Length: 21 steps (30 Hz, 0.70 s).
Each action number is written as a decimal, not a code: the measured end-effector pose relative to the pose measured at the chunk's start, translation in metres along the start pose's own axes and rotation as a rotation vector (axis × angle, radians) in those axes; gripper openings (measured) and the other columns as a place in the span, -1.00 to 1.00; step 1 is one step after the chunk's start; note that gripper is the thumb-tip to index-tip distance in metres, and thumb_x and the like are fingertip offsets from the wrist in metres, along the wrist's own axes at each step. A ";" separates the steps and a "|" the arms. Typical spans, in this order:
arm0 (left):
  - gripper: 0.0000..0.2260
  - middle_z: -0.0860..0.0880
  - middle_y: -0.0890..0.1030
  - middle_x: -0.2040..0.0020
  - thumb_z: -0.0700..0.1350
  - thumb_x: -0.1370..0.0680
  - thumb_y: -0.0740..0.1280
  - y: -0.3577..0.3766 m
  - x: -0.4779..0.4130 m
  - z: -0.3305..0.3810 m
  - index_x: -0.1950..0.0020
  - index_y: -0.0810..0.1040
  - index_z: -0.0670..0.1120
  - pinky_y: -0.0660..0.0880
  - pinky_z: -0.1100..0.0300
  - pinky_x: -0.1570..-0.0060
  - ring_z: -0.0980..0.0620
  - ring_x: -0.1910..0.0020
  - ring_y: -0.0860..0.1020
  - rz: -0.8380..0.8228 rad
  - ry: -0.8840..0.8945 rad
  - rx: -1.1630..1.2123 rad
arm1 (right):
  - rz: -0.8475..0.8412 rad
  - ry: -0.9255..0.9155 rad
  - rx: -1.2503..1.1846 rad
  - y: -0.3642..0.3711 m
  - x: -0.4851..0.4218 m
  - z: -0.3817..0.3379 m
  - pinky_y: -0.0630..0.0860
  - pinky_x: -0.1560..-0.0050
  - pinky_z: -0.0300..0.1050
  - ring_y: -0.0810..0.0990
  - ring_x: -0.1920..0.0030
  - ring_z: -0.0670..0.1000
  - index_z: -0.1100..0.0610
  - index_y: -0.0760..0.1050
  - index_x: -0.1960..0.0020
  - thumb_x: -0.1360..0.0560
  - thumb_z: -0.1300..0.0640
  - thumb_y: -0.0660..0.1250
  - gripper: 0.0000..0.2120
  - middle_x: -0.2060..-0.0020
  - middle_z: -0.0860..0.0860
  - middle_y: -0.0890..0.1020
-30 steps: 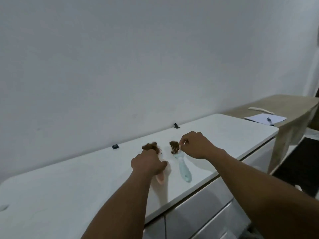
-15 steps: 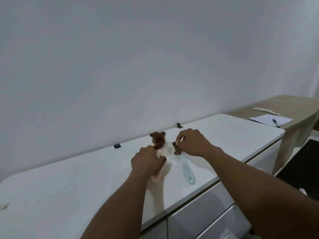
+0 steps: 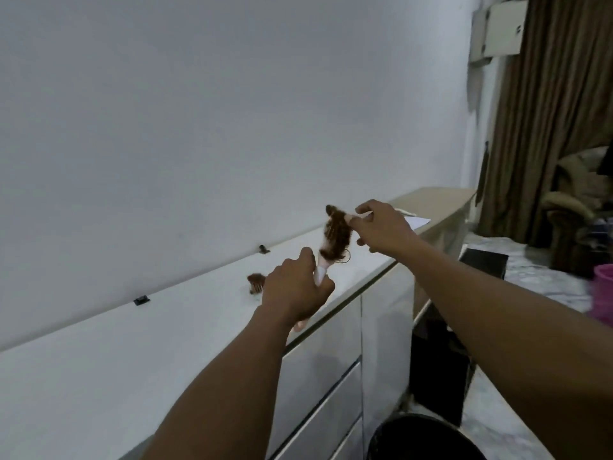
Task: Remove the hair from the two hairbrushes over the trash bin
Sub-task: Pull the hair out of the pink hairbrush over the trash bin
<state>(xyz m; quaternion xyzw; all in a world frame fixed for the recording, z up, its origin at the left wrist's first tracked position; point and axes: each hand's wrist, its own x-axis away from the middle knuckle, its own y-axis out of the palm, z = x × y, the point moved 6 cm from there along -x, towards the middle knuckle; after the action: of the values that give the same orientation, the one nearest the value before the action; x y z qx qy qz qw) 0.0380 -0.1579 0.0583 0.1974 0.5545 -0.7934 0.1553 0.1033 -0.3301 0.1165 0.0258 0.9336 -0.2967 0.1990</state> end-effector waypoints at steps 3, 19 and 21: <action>-0.73 -0.04 0.60 0.13 0.14 -0.53 0.26 0.025 0.004 0.030 -0.05 0.41 -0.04 0.44 0.08 0.23 -0.09 0.15 0.58 -0.029 0.081 -0.003 | 0.051 0.045 -0.021 -0.031 0.013 0.022 0.72 0.13 0.10 0.75 0.19 0.03 0.13 0.59 -0.12 -0.54 -0.04 0.36 -0.72 0.07 0.07 0.72; -0.73 -0.07 0.64 0.07 0.18 -0.58 0.21 0.328 0.109 0.030 -0.07 0.49 0.00 0.53 0.03 0.18 -0.14 0.10 0.61 -0.541 0.167 0.096 | -0.005 0.543 0.044 0.058 0.118 0.346 0.63 0.24 -0.17 0.65 0.29 -0.03 0.16 0.66 0.16 -0.48 0.12 0.50 -0.88 0.25 0.06 0.70; -0.71 -0.10 0.65 0.05 0.19 -0.57 0.21 0.367 0.130 0.017 -0.07 0.50 -0.01 0.52 0.01 0.15 -0.18 0.05 0.62 -0.624 0.135 0.114 | -0.042 0.611 0.044 0.083 0.138 0.390 0.67 0.13 -0.02 0.68 0.22 0.04 0.17 0.68 0.11 -0.50 0.09 0.48 -0.87 0.22 0.08 0.71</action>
<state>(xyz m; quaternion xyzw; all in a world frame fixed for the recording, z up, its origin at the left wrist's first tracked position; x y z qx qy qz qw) 0.0925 -0.3007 -0.2997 0.0785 0.5521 -0.8175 -0.1440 0.1289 -0.4913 -0.2721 0.0988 0.9440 -0.2993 -0.0976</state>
